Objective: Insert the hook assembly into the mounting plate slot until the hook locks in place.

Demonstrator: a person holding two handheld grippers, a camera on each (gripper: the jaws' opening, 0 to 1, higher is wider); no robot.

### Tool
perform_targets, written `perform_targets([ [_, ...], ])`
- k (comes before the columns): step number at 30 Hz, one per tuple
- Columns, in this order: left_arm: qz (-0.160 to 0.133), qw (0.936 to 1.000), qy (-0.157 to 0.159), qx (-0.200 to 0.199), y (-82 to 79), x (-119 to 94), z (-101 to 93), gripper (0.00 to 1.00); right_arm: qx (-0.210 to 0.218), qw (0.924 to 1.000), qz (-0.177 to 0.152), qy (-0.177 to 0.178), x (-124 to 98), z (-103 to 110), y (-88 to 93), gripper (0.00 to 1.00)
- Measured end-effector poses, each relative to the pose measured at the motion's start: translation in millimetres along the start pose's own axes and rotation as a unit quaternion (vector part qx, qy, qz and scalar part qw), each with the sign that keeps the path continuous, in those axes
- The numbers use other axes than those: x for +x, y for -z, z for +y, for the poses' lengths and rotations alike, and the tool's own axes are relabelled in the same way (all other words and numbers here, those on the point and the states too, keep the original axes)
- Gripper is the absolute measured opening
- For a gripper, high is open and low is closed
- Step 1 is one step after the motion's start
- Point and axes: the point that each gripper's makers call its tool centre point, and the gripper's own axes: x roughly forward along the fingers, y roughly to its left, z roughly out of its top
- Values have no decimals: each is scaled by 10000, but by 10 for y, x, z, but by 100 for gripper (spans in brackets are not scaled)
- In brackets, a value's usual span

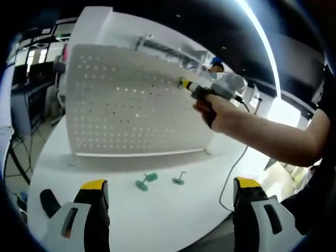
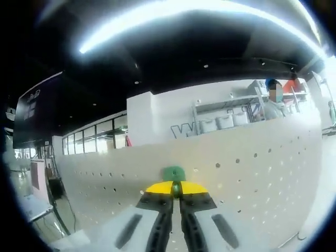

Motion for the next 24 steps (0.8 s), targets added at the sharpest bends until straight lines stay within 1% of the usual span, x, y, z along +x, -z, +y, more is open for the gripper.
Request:
perform_targets([
  [6,-14,10000,-24,-18,5,-10,7,100,158,9999,-10,35,0,-17,-2,1],
  [8,-4,10000,-22,-17,10,-10,0,100,78,9999,109,4,-6,-23,15,1],
  [12,-17,10000,7,3,0,-10,-21,100,162,9994,297,-62,-5,-8,64,5],
  [15,-26,10000,18,26,-14,-12,-33,100,237,9992,311,-54,-9,-16,34,8],
  [19,-41,10000,30,46,-34,-20,-53,100,209,9990,369,-121,-2,-10,-2,12],
  [22,-52,10000,25,59,-41,-26,-58,100,292,9988,366,-117,-26,-42,-36,16],
  [24,-69,9999,14,74,-55,-42,-65,100,320,9987,363,-138,-47,-50,-60,16],
])
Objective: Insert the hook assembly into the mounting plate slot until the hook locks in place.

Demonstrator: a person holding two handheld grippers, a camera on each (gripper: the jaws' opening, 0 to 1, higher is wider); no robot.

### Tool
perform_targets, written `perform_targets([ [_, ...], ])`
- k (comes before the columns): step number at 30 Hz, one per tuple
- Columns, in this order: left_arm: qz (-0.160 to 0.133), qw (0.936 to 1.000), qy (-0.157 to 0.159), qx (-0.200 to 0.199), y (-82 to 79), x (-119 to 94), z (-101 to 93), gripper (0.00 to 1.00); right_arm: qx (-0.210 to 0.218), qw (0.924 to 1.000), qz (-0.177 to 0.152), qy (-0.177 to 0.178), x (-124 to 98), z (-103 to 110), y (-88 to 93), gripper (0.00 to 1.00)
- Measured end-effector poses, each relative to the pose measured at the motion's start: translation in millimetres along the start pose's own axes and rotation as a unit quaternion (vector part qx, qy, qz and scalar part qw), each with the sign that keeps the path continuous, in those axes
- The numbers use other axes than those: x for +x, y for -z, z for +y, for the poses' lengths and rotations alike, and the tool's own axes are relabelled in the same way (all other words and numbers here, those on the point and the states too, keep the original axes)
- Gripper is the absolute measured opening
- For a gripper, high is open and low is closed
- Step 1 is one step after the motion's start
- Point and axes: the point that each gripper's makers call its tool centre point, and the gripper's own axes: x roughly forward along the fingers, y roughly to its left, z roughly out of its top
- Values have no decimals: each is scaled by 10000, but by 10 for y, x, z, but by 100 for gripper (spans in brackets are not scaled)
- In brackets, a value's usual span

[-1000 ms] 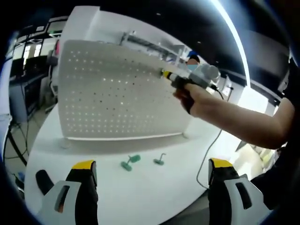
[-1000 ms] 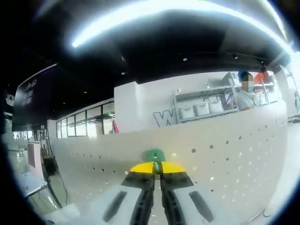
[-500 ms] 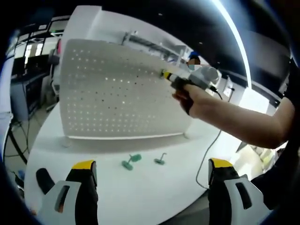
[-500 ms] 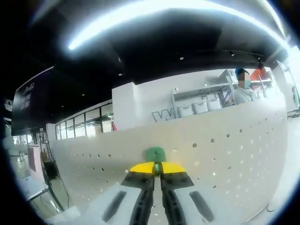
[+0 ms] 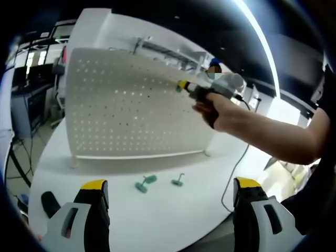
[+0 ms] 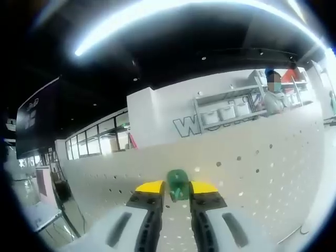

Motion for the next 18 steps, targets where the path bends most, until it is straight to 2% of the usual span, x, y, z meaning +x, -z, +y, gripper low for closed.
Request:
perform_targets([
  [9,-54,9999,-151,42,-3,-124,25,100,12,9997,-87,-219,-143,48,-162,20],
  [18,-122,9995,-301,-20,51,-223,51,100,108,9987,-93,-492,-428,140,-286,23],
])
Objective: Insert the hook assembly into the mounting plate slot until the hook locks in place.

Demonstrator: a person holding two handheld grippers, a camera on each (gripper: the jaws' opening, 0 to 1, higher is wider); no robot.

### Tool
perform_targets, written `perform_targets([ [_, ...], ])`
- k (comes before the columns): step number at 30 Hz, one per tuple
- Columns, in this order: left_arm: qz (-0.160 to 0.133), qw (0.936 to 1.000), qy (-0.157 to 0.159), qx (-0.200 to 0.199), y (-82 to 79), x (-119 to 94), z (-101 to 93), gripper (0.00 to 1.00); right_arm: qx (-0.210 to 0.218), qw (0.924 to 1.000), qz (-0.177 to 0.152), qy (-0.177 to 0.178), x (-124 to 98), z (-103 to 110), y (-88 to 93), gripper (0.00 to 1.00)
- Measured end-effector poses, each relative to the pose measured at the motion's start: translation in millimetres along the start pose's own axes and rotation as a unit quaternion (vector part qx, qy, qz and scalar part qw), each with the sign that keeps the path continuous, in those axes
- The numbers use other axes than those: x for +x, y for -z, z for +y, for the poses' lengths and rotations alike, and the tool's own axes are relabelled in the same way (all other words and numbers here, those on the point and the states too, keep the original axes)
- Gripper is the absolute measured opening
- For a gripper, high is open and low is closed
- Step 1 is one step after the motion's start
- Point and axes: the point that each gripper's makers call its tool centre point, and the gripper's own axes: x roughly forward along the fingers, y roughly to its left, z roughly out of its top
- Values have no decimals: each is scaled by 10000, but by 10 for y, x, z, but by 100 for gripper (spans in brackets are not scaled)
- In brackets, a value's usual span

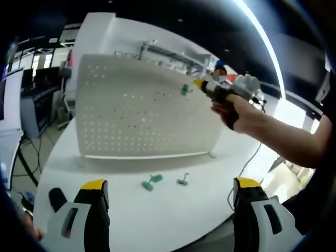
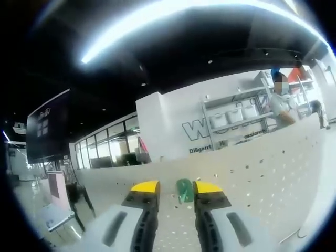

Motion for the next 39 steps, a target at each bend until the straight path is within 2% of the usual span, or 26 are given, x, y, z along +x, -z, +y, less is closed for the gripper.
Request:
perform_targets([
  [5,35,10000,-39,21,21,-30,3,100,-161,9997,137,-136,-132,57,25,24],
  [7,37,10000,-46,26,20,-31,2,100,-315,9993,46,-179,-208,88,-14,24],
  [14,71,9999,-2,85,8,-16,-44,100,-316,9983,271,-401,-423,167,116,25],
  [22,57,10000,45,65,3,-9,-92,100,-462,9941,781,-586,-722,158,426,25],
  [33,217,9998,31,33,169,-14,-133,100,-575,9823,1540,-900,-1300,150,986,26],
  [39,310,9995,92,20,255,17,-196,100,-595,9764,1803,-1032,-1558,173,1182,26],
])
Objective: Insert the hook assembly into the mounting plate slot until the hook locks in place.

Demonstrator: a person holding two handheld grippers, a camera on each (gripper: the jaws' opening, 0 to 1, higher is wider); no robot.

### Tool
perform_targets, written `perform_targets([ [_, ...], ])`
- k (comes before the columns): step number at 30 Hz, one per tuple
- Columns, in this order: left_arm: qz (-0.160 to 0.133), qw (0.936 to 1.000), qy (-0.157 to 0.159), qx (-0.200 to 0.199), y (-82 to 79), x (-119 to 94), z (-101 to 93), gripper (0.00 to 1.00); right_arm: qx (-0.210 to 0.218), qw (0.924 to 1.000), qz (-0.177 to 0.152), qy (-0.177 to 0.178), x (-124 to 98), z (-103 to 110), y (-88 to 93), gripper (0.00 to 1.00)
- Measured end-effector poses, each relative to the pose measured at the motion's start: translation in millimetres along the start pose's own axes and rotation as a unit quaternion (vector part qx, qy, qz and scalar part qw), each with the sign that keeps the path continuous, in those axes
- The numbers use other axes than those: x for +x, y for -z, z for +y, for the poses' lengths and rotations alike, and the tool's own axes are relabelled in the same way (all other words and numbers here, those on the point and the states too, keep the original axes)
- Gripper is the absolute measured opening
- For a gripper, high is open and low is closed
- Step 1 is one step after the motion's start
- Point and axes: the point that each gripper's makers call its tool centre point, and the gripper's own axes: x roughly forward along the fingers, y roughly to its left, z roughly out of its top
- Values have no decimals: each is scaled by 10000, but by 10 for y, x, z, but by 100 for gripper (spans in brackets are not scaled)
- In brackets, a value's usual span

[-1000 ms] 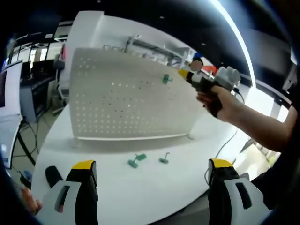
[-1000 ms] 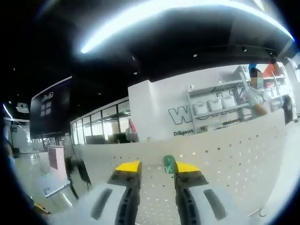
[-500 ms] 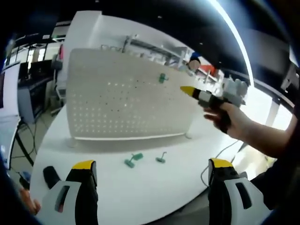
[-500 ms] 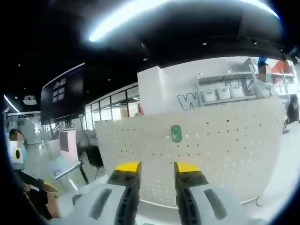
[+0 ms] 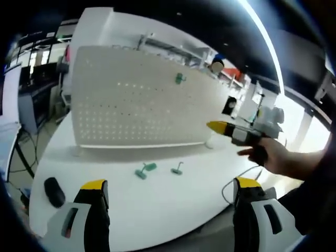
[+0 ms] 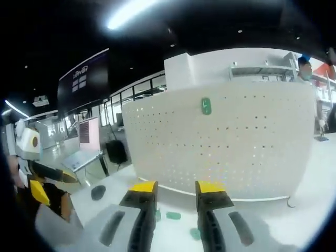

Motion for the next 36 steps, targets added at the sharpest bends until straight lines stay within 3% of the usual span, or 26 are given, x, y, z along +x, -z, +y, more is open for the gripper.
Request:
perform_targets([
  [13,213,9998,-34,-55,184,10,24,100,115,9972,705,-243,-372,62,580,28],
  [19,370,9993,-10,-107,295,10,19,100,68,9949,936,-377,-484,132,729,28],
  [23,458,9989,17,-127,351,22,9,100,-333,9930,1016,-505,-558,190,806,28],
  [36,787,9965,66,-274,516,102,7,100,-156,9844,1547,-828,-728,250,1111,28],
])
